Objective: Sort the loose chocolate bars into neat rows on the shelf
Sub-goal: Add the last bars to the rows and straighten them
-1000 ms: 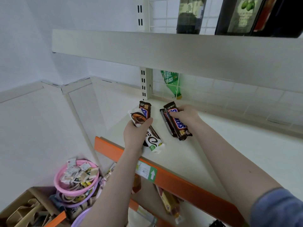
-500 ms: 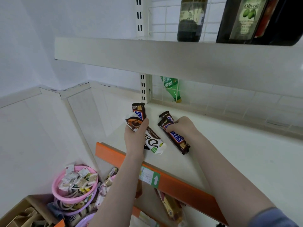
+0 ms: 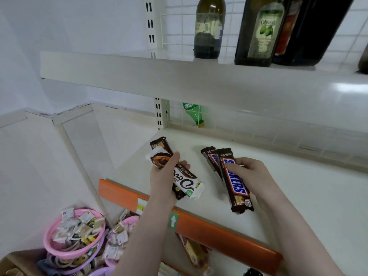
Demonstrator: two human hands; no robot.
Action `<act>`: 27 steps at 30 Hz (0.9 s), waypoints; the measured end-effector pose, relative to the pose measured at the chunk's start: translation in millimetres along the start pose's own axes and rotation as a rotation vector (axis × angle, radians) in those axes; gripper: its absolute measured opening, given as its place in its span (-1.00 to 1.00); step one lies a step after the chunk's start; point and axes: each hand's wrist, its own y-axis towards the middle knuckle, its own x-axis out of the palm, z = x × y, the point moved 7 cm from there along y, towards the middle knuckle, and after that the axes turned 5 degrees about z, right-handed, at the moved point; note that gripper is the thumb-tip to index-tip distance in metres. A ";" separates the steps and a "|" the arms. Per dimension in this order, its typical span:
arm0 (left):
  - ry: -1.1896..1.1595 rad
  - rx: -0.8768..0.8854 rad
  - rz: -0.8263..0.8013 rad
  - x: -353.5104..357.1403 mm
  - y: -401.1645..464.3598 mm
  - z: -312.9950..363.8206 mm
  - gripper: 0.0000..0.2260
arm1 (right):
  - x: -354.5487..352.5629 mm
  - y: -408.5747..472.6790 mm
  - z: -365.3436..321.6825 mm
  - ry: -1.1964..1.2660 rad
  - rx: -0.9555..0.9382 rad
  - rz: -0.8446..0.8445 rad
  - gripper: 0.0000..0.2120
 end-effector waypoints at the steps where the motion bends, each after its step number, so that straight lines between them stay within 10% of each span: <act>1: -0.010 -0.026 -0.005 6.2 -4.7 -6.2 -0.90 | -11.4 -6.6 1.3 0.060 0.006 0.014 -0.88; 13: -0.132 -0.366 -0.274 147.2 -133.2 -132.1 -0.59 | -160.9 -74.1 34.2 0.295 -0.010 0.037 -0.94; 27: -0.112 -0.558 -0.429 296.1 -349.0 -304.0 -0.82 | -435.1 -173.7 132.3 0.230 0.025 0.300 -0.96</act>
